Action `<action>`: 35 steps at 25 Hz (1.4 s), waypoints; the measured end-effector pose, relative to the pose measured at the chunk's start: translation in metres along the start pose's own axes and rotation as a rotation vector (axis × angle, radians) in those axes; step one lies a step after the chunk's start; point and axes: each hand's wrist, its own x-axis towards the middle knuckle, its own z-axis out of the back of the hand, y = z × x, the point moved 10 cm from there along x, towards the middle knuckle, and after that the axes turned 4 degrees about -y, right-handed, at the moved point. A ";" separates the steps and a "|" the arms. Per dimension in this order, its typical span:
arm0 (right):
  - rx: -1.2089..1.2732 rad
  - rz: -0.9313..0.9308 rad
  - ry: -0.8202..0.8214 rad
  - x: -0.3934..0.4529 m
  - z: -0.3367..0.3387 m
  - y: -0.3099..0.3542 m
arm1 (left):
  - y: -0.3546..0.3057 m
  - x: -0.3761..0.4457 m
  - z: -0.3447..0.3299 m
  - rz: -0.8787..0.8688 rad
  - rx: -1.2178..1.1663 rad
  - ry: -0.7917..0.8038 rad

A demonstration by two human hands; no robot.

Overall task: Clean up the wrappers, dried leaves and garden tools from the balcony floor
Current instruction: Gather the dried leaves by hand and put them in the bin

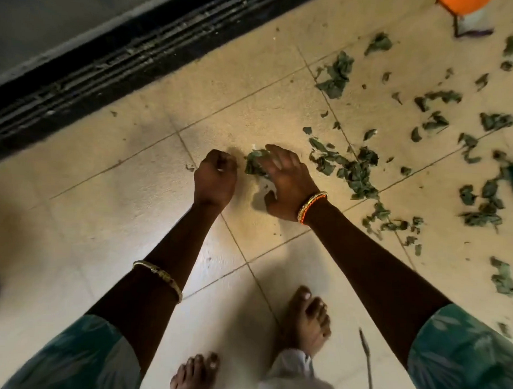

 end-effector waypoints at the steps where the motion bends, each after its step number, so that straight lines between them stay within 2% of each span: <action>1: -0.042 0.049 -0.032 0.010 -0.018 -0.001 | 0.007 0.016 -0.013 -0.032 -0.033 0.008; 4: -0.172 0.184 -0.217 0.024 -0.043 0.003 | 0.021 0.055 -0.040 -0.085 -0.090 0.117; 6: -0.232 0.205 -0.284 0.024 -0.052 -0.003 | 0.021 0.070 -0.047 -0.106 -0.098 0.176; 10: -0.155 0.199 -0.228 0.019 -0.059 -0.011 | 0.019 0.084 -0.043 -0.034 -0.222 0.151; 14: -0.168 0.292 -0.265 0.018 -0.059 -0.012 | 0.023 0.086 -0.049 0.038 -0.256 0.150; 18: -0.197 0.298 -0.377 0.017 -0.050 -0.012 | 0.026 0.087 -0.048 0.050 -0.328 0.163; 21: -0.243 0.286 -0.492 0.013 -0.030 -0.015 | 0.021 0.075 -0.044 -0.009 -0.427 0.201; 23: -0.075 0.185 -0.563 0.008 -0.011 -0.026 | 0.019 0.060 -0.044 0.008 -0.487 0.243; 26: 0.552 -0.181 -0.661 -0.010 0.015 -0.065 | 0.024 0.030 -0.058 0.122 -0.497 0.359; 27: 0.736 -0.246 -0.672 -0.016 0.017 -0.070 | 0.024 0.017 -0.065 0.161 -0.497 0.422; 29: 0.963 -0.276 -0.685 -0.023 0.017 -0.067 | 0.024 -0.008 -0.082 0.250 -0.511 0.554; 30: 0.991 -0.293 -0.677 -0.024 0.011 -0.061 | 0.025 -0.020 -0.091 0.304 -0.540 0.610; 32: 0.829 -0.286 -0.657 -0.032 0.001 -0.042 | 0.023 -0.041 -0.103 0.417 -0.646 0.657; 34: 0.509 -0.127 -0.638 -0.037 -0.005 -0.009 | 0.022 -0.049 -0.108 0.471 -0.695 0.605; 35: 0.369 -0.049 -0.569 -0.038 -0.012 0.007 | 0.022 -0.050 -0.108 0.469 -0.686 0.558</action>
